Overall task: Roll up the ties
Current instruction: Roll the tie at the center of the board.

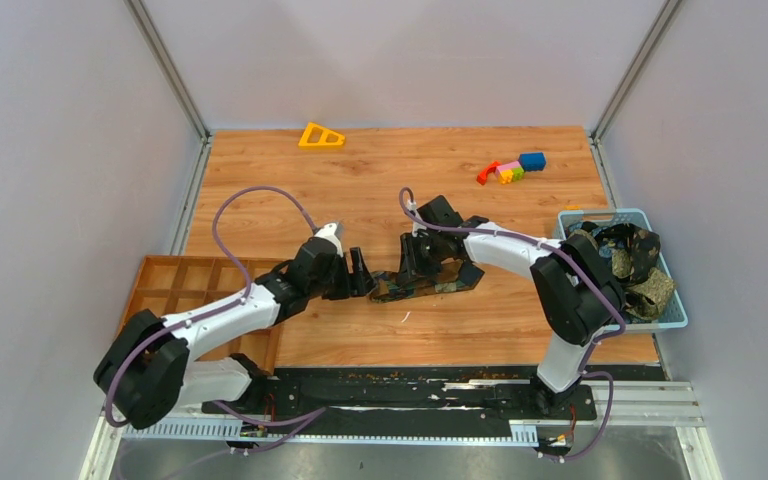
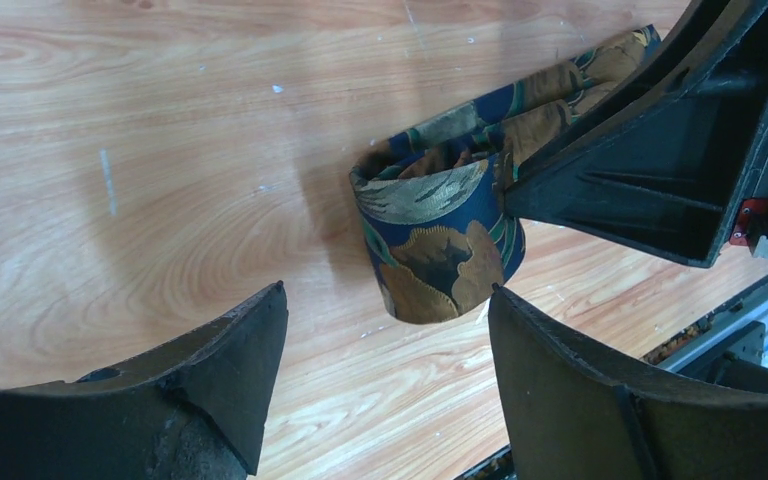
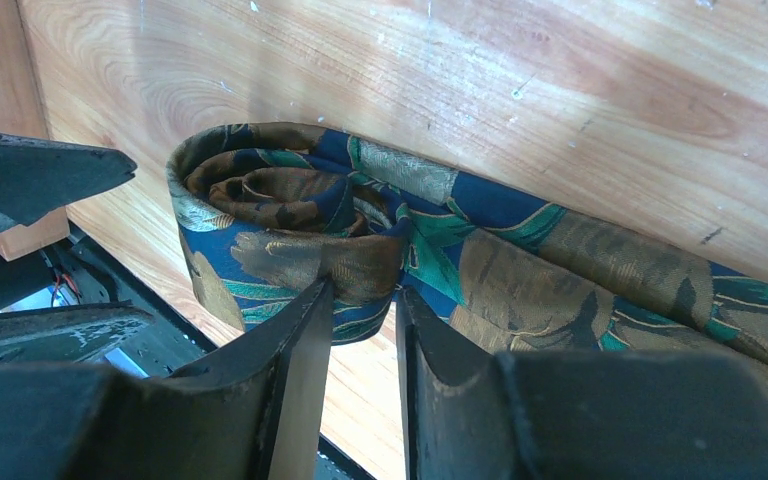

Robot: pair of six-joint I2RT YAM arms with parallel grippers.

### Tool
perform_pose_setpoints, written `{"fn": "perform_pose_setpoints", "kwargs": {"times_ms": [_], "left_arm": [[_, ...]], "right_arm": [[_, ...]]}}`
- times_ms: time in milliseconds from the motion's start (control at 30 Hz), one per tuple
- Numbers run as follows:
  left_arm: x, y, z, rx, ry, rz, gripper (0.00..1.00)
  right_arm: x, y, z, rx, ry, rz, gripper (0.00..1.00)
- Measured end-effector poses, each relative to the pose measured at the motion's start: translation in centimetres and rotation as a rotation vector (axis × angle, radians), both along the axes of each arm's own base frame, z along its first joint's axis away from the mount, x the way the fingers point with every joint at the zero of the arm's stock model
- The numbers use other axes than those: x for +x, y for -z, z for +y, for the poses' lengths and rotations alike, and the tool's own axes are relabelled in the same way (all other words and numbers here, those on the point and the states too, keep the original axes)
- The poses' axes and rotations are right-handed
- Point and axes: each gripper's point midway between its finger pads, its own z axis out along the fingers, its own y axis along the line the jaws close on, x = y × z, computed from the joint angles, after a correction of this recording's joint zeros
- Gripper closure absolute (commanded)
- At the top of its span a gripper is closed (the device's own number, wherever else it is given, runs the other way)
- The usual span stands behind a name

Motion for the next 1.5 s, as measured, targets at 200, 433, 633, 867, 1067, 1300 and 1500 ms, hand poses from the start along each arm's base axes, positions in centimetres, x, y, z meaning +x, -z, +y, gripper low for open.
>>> {"fn": "perform_pose_setpoints", "kwargs": {"times_ms": [200,433,633,867,1067,1300,1500], "left_arm": [[0.4,0.8,-1.3,-0.034,0.024,0.013,0.22],[0.5,1.5,-2.3,-0.072,0.038,0.035,0.27],[0.4,2.6,-3.2,-0.110,0.044,0.068,0.32],[0.6,3.4,-4.4,-0.163,0.053,0.097,0.38],[0.9,3.8,-5.1,-0.196,0.054,0.107,0.43],[1.2,4.0,-5.5,-0.214,0.053,0.107,0.51],[1.2,3.9,-5.6,-0.210,0.052,0.119,0.54]], "right_arm": [[0.0,0.1,-0.1,-0.007,-0.001,-0.002,0.71],[0.0,0.2,-0.1,-0.008,-0.004,-0.002,0.71],[0.0,0.6,-0.1,-0.013,-0.005,0.006,0.71],[0.0,0.6,-0.2,-0.016,-0.005,0.003,0.72],[0.3,0.7,-0.5,-0.024,0.003,-0.004,0.73],[0.5,0.7,-0.8,-0.033,0.004,-0.011,0.72],[0.8,-0.1,-0.7,-0.035,-0.003,-0.015,0.67]]}}
